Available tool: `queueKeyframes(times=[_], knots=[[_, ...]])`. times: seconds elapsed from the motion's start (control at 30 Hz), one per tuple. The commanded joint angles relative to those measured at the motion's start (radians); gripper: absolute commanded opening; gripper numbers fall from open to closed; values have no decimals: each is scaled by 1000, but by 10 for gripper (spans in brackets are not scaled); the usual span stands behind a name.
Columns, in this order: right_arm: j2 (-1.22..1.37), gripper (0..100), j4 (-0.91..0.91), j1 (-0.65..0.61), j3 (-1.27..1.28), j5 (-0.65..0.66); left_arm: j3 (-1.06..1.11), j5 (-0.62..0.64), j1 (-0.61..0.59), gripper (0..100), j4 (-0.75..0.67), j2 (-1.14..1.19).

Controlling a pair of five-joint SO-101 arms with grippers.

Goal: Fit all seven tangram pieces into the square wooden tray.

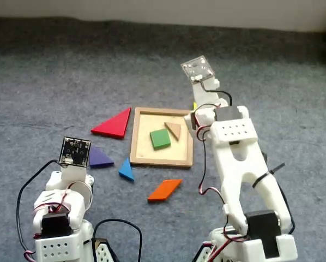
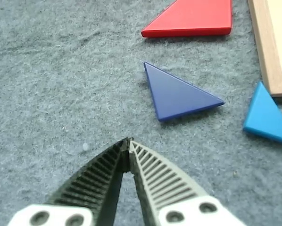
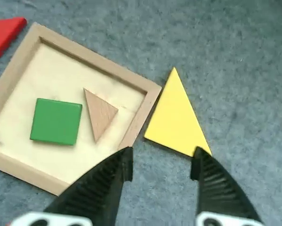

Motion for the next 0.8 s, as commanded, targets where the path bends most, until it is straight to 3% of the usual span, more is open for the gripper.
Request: queueKeyframes(times=[0.0,0.43,0.77], knots=[[87,347,16,27,-124,-6,-10,-9,-7,11,-18,-7],[627,349,501,16,-874,255,-10,-9,-7,11,-20,-7],[995,349,699,18,-1349,261,-10,-9,-7,11,-20,-7]])
